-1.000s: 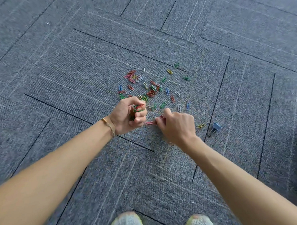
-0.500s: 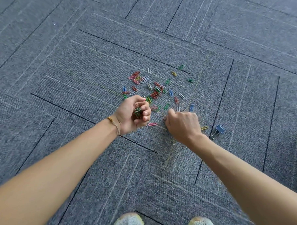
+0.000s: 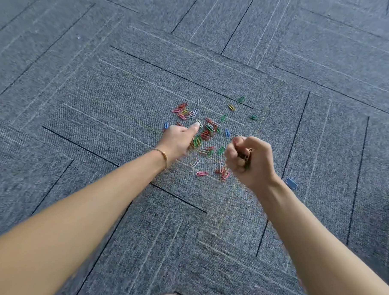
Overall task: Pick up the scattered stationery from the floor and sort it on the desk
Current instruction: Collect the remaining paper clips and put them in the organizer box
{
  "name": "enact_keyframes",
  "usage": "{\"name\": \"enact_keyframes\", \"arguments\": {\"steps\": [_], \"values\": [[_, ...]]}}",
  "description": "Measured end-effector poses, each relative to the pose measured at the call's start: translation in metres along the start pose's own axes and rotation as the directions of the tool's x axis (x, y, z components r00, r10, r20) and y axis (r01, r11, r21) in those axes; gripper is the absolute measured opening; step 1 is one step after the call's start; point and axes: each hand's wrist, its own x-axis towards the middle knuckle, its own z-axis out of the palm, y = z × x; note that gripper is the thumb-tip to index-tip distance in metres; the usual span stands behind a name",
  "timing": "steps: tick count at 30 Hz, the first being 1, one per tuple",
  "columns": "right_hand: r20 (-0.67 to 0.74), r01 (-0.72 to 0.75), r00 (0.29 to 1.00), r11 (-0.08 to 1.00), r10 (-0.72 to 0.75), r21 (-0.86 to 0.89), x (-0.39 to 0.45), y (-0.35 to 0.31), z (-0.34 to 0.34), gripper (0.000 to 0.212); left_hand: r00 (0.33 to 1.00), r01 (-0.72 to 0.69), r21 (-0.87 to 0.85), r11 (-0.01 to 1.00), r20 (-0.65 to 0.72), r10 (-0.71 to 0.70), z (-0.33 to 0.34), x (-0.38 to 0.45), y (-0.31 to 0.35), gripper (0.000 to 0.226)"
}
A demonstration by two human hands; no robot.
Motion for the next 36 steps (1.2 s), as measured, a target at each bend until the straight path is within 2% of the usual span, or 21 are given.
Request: {"name": "enact_keyframes", "arguments": {"steps": [1,3,5,6,7,11,14,16,18,20,22,23,24,25,26,27,29,31,34,36], "values": [[0.025,0.003,1.000,0.999,-0.004,0.054,0.002,-0.003,0.001,0.015,0.993,-0.079,0.255,0.964,-0.065,0.099,0.003,0.004,0.002,0.057],[0.058,0.007,0.998,0.997,-0.012,0.074,0.006,-0.009,0.001,0.016,0.976,-0.095,0.656,0.748,-0.087,0.201,0.009,0.008,0.006,0.065],[0.079,0.003,0.997,0.999,-0.006,0.035,0.010,-0.015,0.000,0.019,0.973,-0.060,0.867,0.495,-0.060,0.223,0.017,0.010,0.012,0.071],[0.088,0.006,0.996,1.000,-0.007,0.010,0.012,-0.017,-0.001,0.020,0.970,-0.069,0.910,0.408,-0.034,0.239,0.020,0.010,0.017,0.071],[0.098,0.013,0.995,1.000,-0.011,-0.019,0.014,-0.019,-0.002,0.022,0.968,-0.084,0.928,0.363,-0.010,0.251,0.024,0.012,0.021,0.068],[0.083,0.041,0.996,0.991,-0.030,-0.131,0.025,-0.029,-0.001,0.023,0.956,-0.155,0.921,0.358,0.048,0.288,0.036,0.013,0.025,0.042],[-0.003,0.026,1.000,0.963,-0.028,-0.267,0.039,-0.033,-0.002,0.032,0.928,-0.235,0.898,0.372,0.094,0.360,0.038,0.010,0.017,0.027],[-0.068,0.013,0.997,0.901,-0.047,-0.433,0.049,-0.033,-0.002,0.040,0.922,-0.262,0.887,0.379,0.114,0.371,0.036,0.007,0.015,0.021],[-0.083,0.025,0.992,0.774,-0.100,-0.633,0.060,-0.031,-0.002,0.034,0.926,-0.262,0.868,0.422,0.104,0.363,0.033,0.004,0.013,0.018],[-0.069,0.029,0.984,0.537,-0.162,-0.843,0.072,-0.028,-0.001,0.020,0.932,-0.277,0.799,0.534,0.088,0.351,0.028,0.000,0.008,0.021],[-0.027,0.010,0.977,0.172,-0.212,-0.985,0.083,-0.025,0.000,0.017,0.944,-0.298,0.616,0.729,0.075,0.323,0.022,-0.004,0.001,0.024],[0.004,0.004,0.975,0.002,-0.221,-1.000,0.087,-0.022,0.002,0.020,0.959,-0.273,0.453,0.848,0.064,0.274,0.019,-0.005,-0.002,0.025],[0.035,0.008,0.974,-0.123,-0.224,-0.992,0.088,-0.019,0.004,0.022,0.977,-0.214,0.221,0.951,0.057,0.206,0.015,-0.007,-0.004,0.026],[0.065,0.018,0.972,-0.205,-0.225,-0.979,0.089,-0.015,0.006,0.025,0.989,-0.127,-0.049,0.991,0.069,0.131,0.010,-0.008,-0.006,0.026],[0.083,0.023,0.971,-0.257,-0.226,-0.966,0.089,-0.011,0.008,0.028,0.992,-0.031,-0.294,0.955,0.104,0.064,0.006,-0.011,-0.006,0.025],[0.095,0.022,0.967,-0.295,-0.236,-0.955,0.089,-0.008,0.010,0.030,0.989,0.049,-0.477,0.877,0.149,0.026,0.001,-0.013,-0.006,0.024],[0.130,0.026,0.953,-0.355,-0.274,-0.935,0.088,0.001,0.011,0.031,0.977,0.135,-0.688,0.713,0.211,0.018,-0.008,-0.016,-0.006,0.022],[0.186,0.052,0.932,-0.394,-0.310,-0.918,0.085,0.011,0.009,0.030,0.969,0.174,-0.781,0.600,0.244,0.037,-0.015,-0.016,-0.008,0.020],[0.240,0.085,0.911,-0.418,-0.335,-0.904,0.080,0.023,0.005,0.028,0.953,0.212,-0.838,0.503,0.291,0.084,-0.022,-0.016,-0.008,0.011],[0.256,0.088,0.906,-0.441,-0.336,-0.893,0.077,0.027,0.005,0.028,0.932,0.245,-0.862,0.444,0.335,0.137,-0.027,-0.017,-0.008,0.014]]}}
